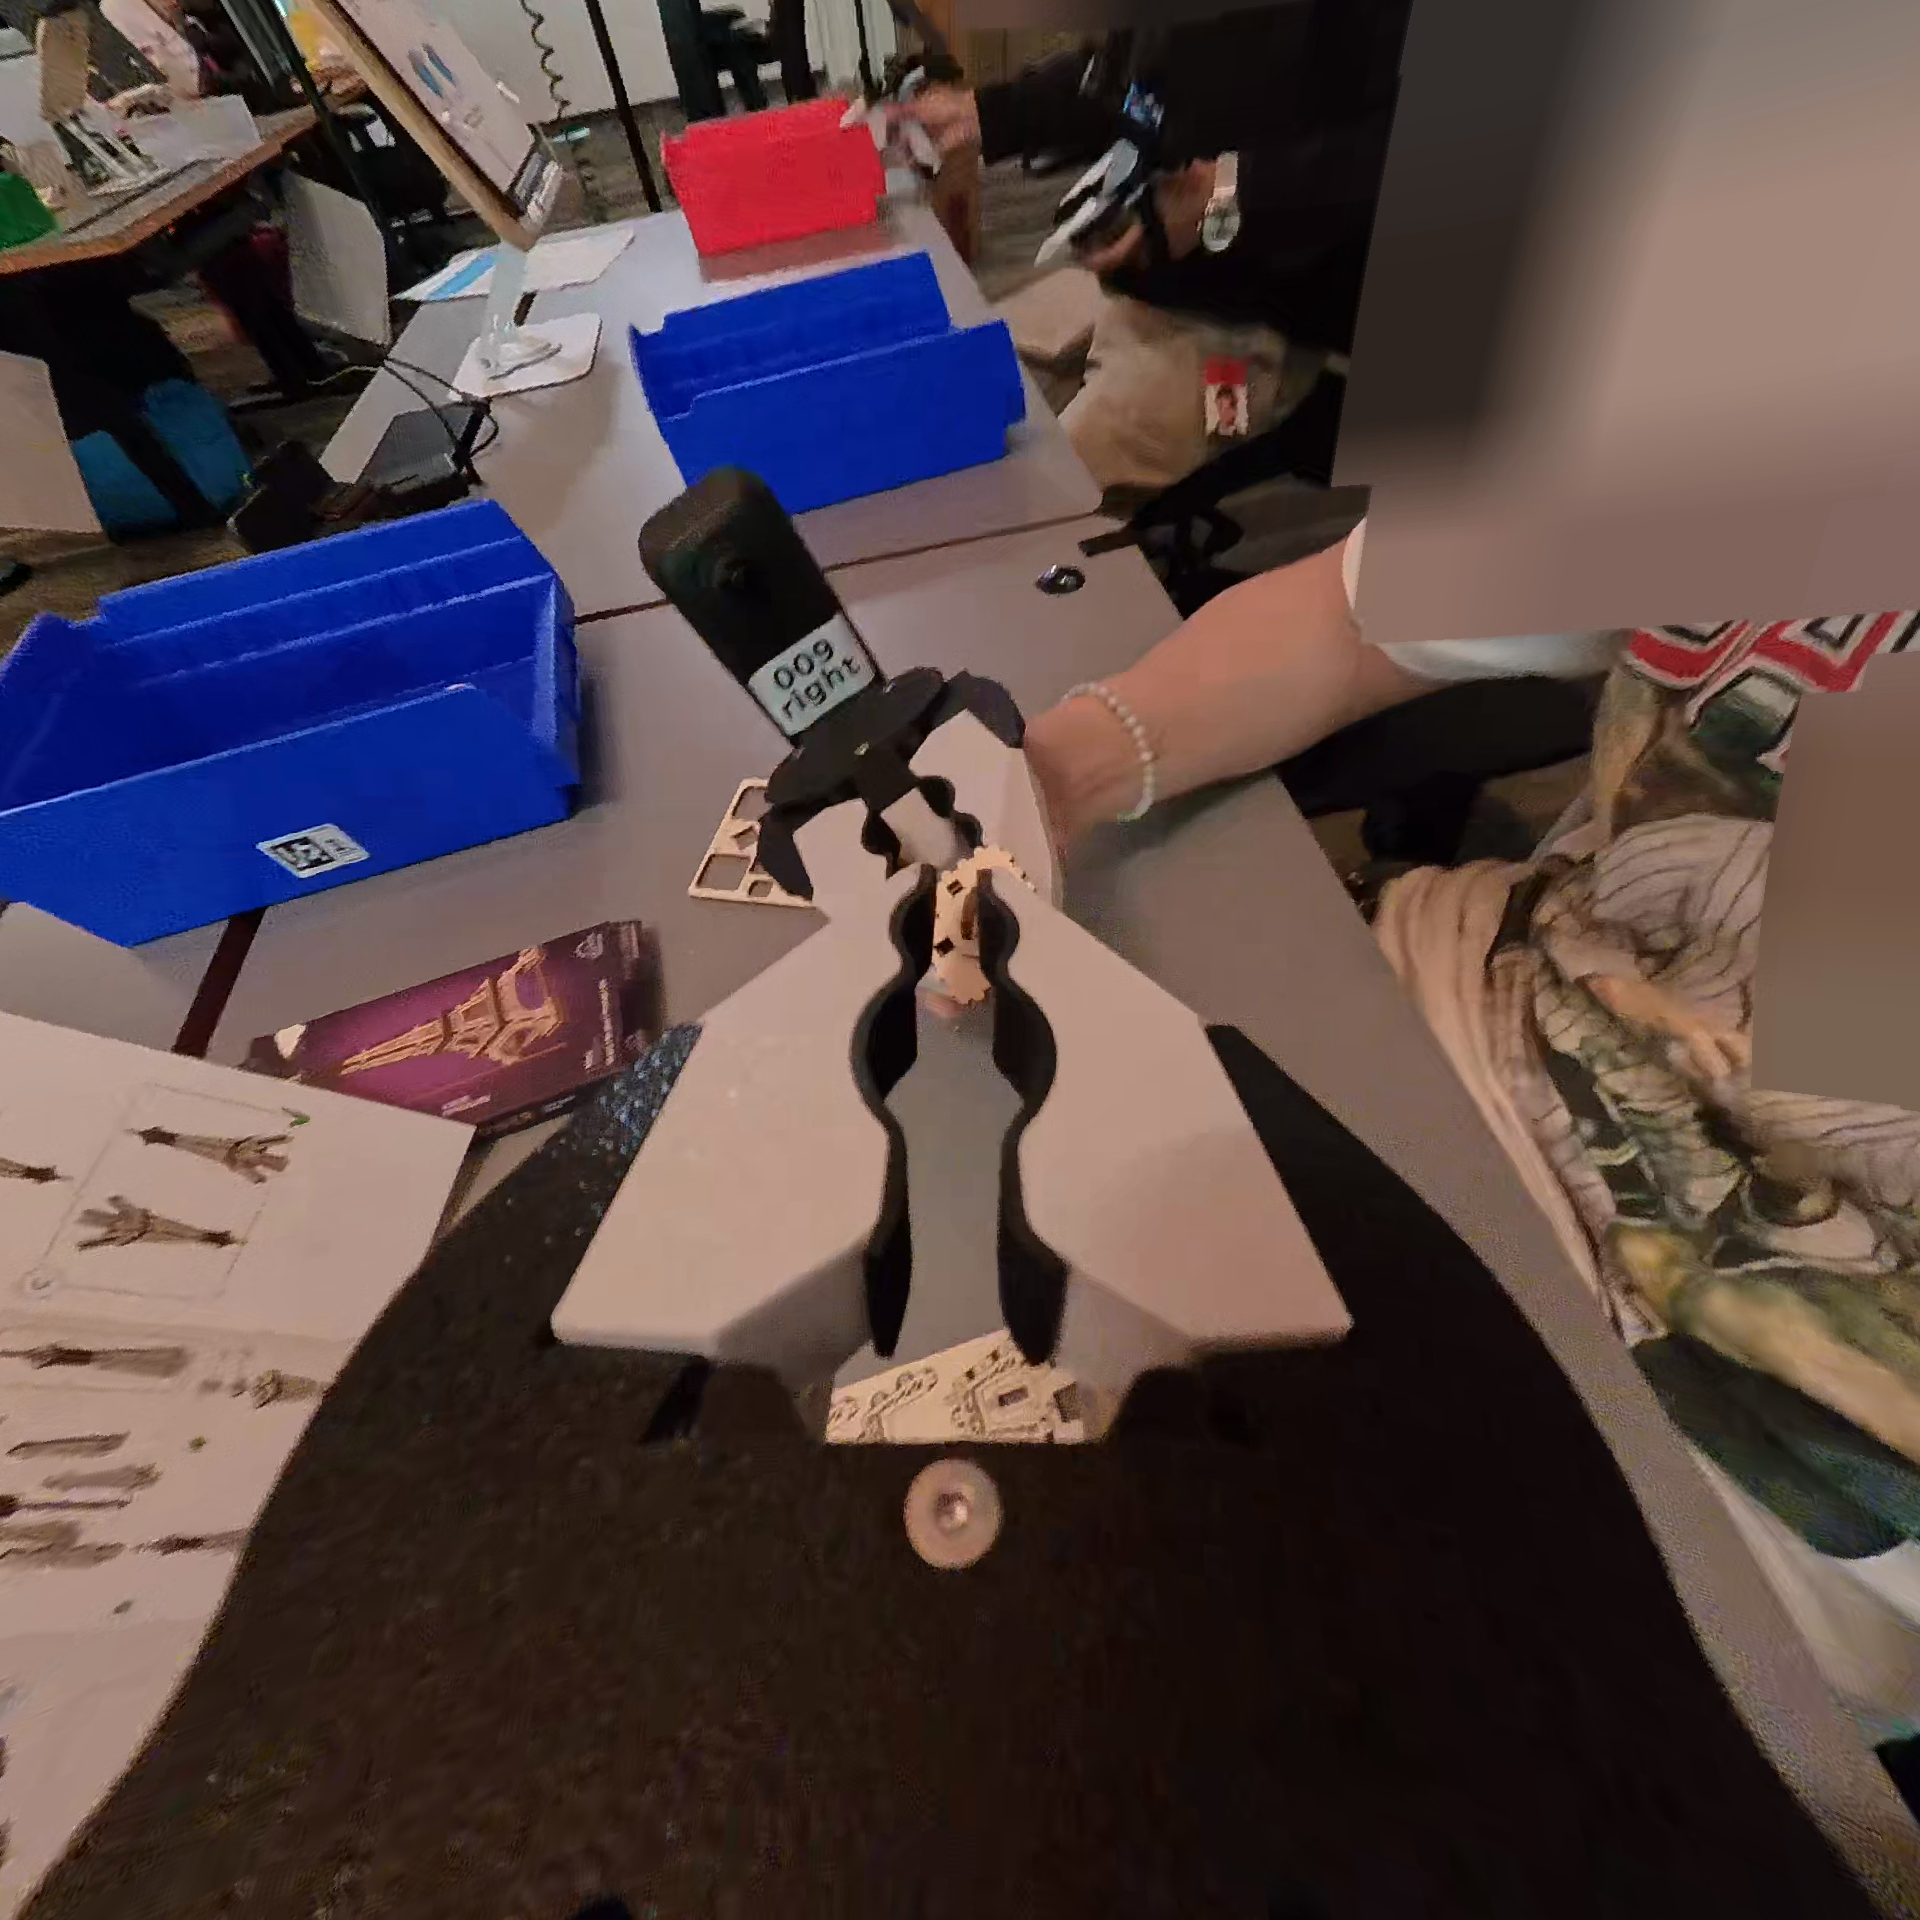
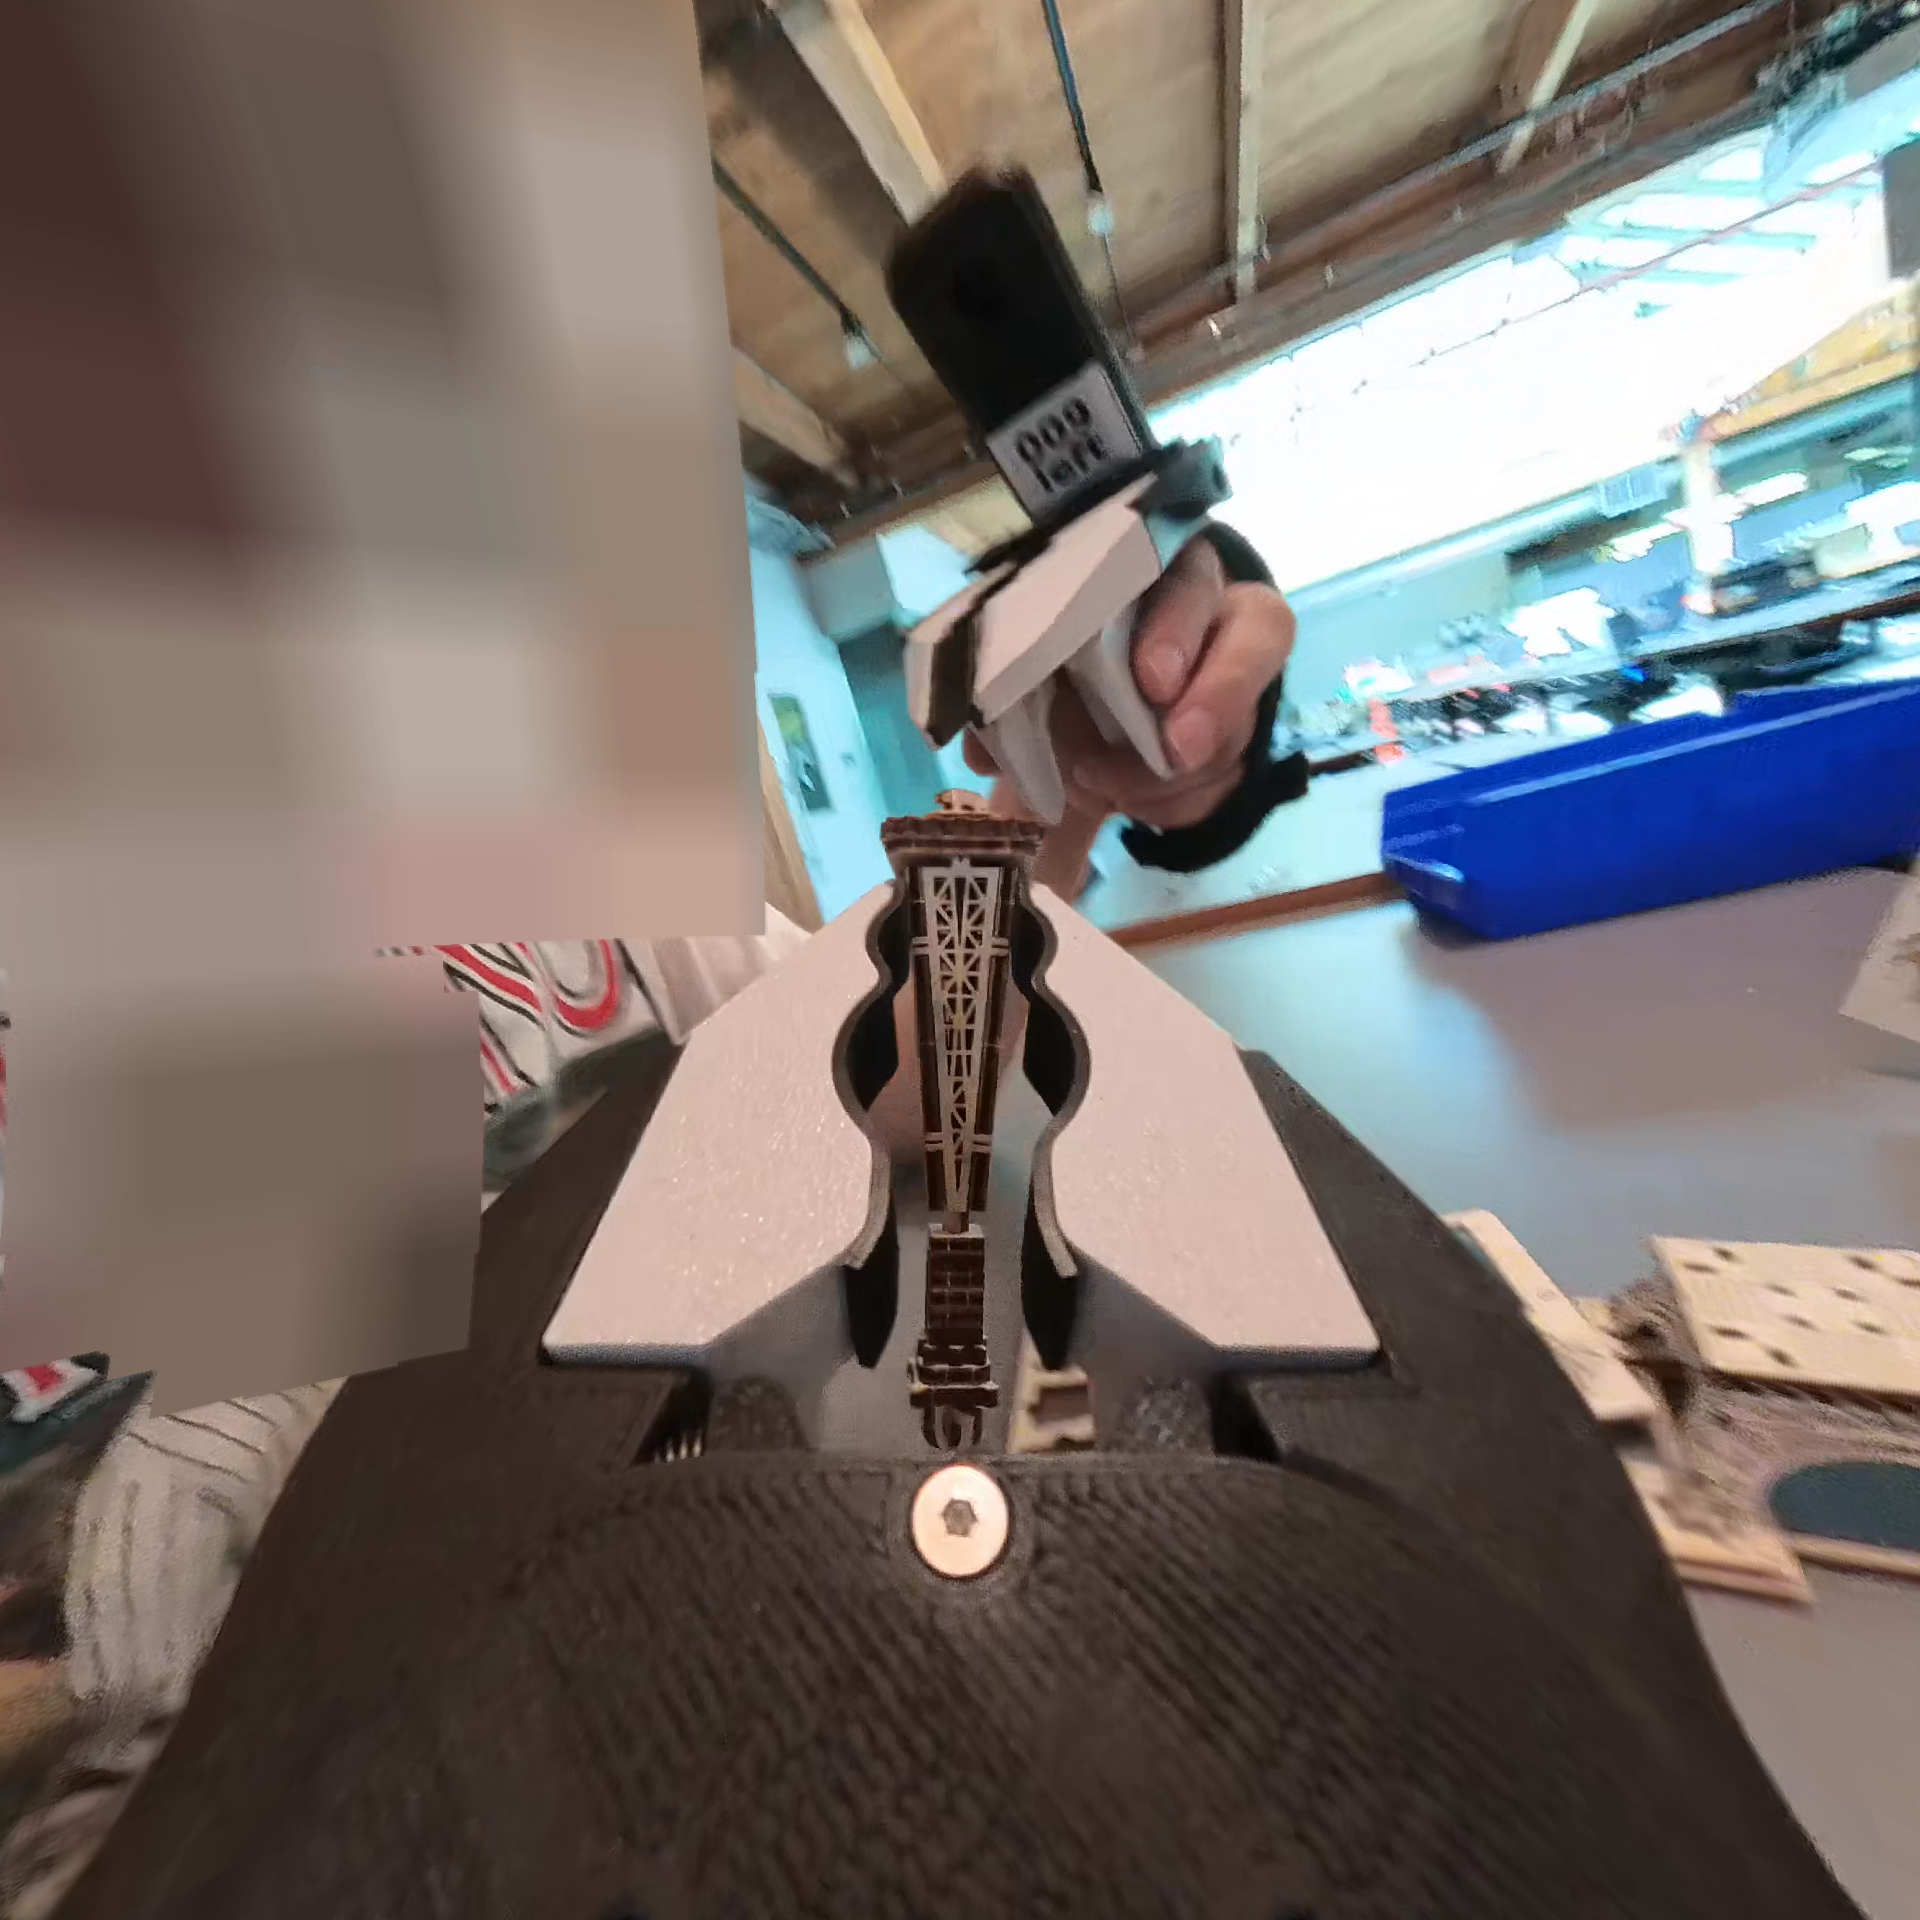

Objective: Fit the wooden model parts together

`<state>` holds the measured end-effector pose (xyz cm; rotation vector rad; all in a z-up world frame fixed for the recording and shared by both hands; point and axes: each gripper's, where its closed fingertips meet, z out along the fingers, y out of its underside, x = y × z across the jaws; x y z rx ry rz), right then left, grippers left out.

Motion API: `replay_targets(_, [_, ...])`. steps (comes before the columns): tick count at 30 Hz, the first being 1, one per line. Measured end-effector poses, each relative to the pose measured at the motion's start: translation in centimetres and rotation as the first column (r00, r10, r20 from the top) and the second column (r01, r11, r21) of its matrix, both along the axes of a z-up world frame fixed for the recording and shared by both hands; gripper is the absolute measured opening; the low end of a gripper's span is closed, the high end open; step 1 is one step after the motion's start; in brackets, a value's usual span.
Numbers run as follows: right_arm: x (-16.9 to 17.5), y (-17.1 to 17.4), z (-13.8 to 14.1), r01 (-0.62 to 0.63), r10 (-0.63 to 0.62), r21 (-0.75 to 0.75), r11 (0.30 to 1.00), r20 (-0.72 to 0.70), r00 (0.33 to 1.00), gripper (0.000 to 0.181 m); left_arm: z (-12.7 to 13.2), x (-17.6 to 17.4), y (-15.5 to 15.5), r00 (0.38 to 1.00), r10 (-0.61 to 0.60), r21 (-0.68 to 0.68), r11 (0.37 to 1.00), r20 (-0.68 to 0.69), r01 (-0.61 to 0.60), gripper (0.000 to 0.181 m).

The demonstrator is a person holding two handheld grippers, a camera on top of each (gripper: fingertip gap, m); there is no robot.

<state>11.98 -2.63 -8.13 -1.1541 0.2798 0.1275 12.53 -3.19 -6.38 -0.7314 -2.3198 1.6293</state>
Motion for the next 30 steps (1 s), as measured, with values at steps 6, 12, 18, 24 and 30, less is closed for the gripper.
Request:
replay_targets(6, [4.0,-2.2,-1.7,0.698,-0.453,-0.333,0.634,0.571,0.684,0.016,-1.3,2.6,-0.1,0.978,0.183,0.058,0.98,0.104,-0.19,0.005])
replay_targets(12, [5.3,-4.3,-1.1,1.0,-0.191,-0.012,-0.003,0.982,0.011,0.016,-1.5,3.8,-2.4,0.946,0.313,0.09,0.948,-0.086,-0.305,0.001])
replay_targets(18, [4.9,-5.1,0.3,0.974,-0.054,0.165,-0.156,0.983,-0.175,0.016,-1.1,3.1,-2.9,0.93,0.323,0.097,0.946,-0.174,-0.31,0.002])
replay_targets(24, [4.8,-5.6,0.7,0.953,-0.01,0.218,-0.211,0.974,-0.225,0.016,-0.9,3.2,-3.2,0.914,0.339,0.1,0.941,-0.221,-0.325,0.002])
replay_targets(30, [4.5,-5.2,0.9,0.943,0.027,0.258,-0.212,0.966,-0.258,0.016,-1.2,3.2,-3.6,0.91,0.34,0.109,0.94,-0.236,-0.323,0.002])
